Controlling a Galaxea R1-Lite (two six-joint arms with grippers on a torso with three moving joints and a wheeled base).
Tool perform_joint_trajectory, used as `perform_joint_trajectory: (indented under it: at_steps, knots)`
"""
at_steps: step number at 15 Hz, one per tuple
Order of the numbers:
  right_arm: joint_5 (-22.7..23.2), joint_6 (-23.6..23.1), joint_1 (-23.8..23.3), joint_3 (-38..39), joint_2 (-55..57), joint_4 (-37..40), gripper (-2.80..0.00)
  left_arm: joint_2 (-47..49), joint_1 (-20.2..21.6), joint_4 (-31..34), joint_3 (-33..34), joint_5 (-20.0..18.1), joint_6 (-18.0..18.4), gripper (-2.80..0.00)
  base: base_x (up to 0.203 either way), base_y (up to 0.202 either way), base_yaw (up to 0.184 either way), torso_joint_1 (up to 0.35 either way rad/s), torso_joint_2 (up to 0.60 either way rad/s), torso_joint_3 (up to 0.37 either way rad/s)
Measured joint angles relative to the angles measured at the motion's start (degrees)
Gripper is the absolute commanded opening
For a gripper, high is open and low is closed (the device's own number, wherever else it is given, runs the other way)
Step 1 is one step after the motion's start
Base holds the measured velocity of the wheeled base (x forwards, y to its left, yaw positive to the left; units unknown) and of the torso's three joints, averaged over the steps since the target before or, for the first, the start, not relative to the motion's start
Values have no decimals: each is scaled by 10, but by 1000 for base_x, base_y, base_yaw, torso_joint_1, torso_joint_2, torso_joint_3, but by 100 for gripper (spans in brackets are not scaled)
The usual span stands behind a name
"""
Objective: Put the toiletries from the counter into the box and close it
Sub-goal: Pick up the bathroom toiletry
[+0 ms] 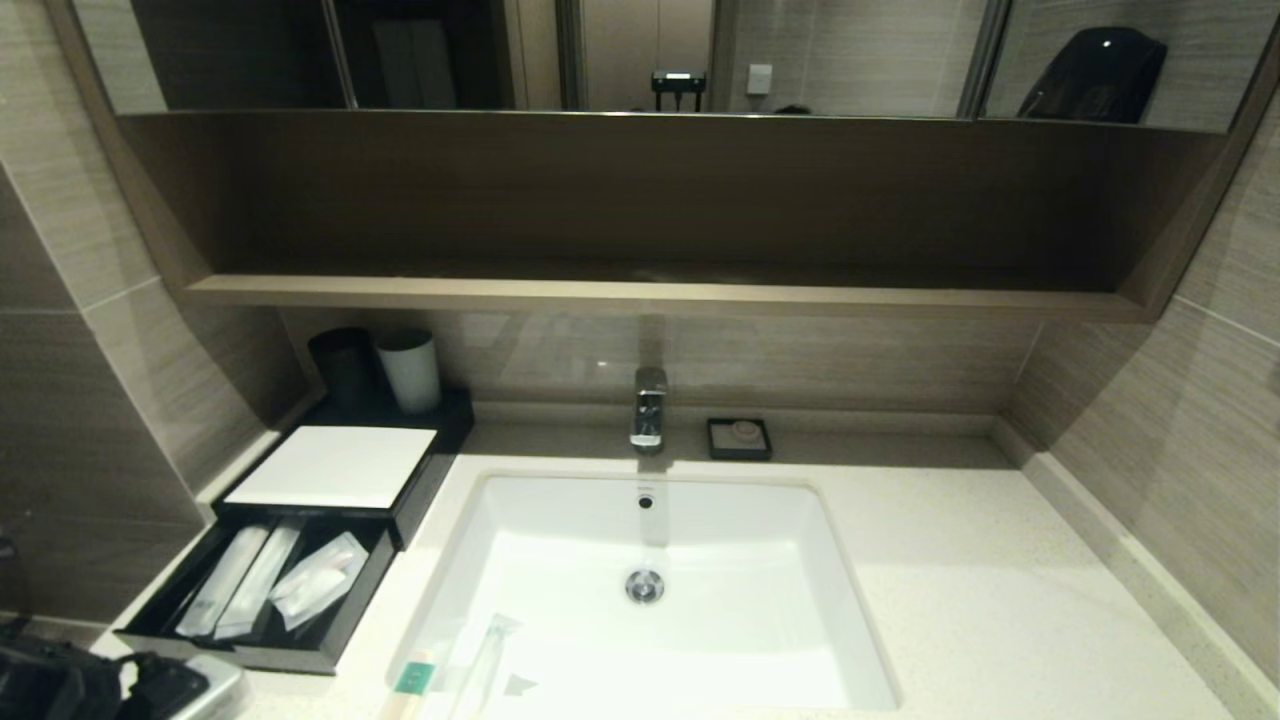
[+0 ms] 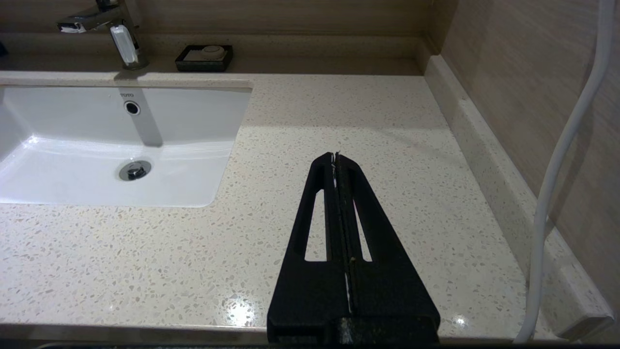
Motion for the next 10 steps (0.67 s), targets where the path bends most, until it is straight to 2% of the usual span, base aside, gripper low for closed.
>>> perform_joint_trajectory:
  at_steps: [10]
  knots:
    - [0,0,0,0,0,0,-280,130,-17,-91,-3,1,-13,-280,0,0,0,0,0,0]
